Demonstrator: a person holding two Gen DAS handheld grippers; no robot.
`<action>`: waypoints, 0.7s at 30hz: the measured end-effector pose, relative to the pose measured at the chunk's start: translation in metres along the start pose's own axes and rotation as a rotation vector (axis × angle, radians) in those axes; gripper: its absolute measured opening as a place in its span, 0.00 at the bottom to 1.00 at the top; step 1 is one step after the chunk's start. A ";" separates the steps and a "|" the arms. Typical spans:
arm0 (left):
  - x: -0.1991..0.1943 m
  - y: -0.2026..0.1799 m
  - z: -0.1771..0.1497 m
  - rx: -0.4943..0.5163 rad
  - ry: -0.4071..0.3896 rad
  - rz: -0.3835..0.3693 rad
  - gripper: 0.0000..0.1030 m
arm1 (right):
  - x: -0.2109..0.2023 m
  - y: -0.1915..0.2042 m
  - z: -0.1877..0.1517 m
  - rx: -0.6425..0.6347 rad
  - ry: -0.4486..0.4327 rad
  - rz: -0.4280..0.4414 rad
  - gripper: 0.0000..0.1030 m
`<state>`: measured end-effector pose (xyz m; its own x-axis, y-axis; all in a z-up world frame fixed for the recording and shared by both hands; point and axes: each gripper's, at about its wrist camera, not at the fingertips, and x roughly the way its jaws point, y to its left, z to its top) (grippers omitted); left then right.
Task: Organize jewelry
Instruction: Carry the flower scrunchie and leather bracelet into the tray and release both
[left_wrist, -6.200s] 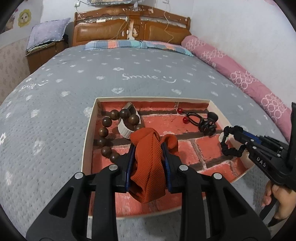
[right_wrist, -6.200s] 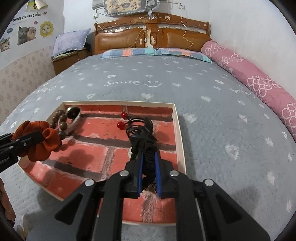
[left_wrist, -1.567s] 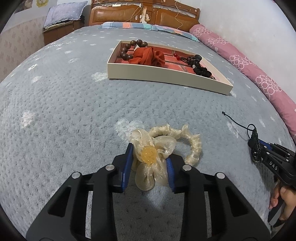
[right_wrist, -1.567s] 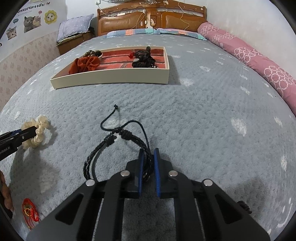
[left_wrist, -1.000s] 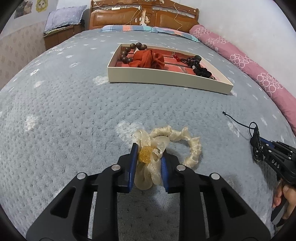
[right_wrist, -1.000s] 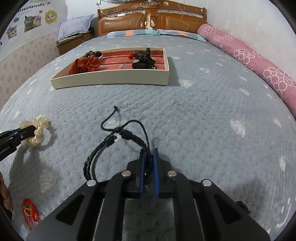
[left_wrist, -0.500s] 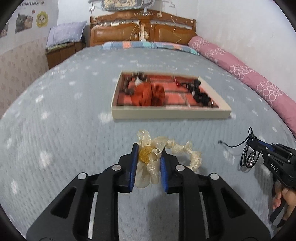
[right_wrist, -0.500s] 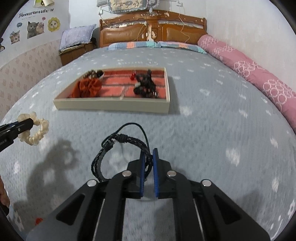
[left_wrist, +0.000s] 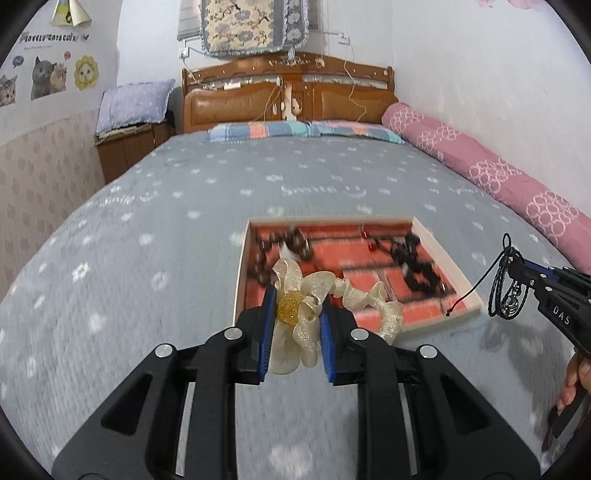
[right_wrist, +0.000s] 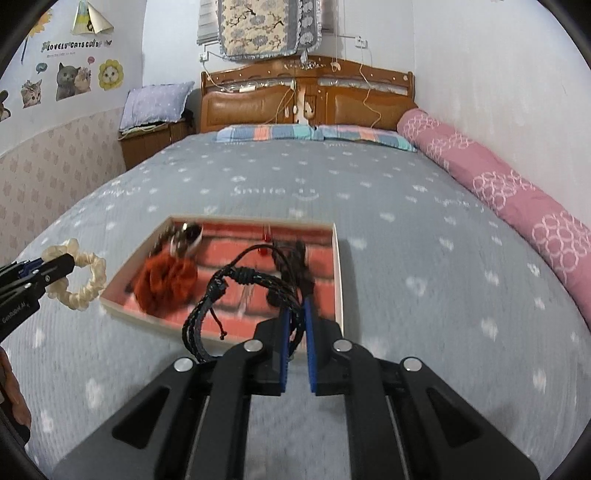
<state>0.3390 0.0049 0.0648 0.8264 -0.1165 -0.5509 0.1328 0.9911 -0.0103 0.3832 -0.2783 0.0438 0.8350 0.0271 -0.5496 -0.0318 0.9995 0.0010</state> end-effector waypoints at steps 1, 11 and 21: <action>0.003 0.000 0.004 0.002 -0.007 0.002 0.20 | 0.007 0.001 0.007 0.000 -0.005 -0.001 0.08; 0.084 -0.002 0.033 0.030 -0.001 0.050 0.20 | 0.080 0.006 0.029 -0.001 0.031 -0.025 0.08; 0.145 0.005 0.026 -0.002 0.089 0.063 0.21 | 0.132 -0.003 0.021 0.007 0.103 -0.072 0.08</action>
<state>0.4741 -0.0092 0.0069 0.7815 -0.0482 -0.6221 0.0811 0.9964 0.0247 0.5049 -0.2770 -0.0111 0.7740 -0.0461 -0.6314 0.0305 0.9989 -0.0356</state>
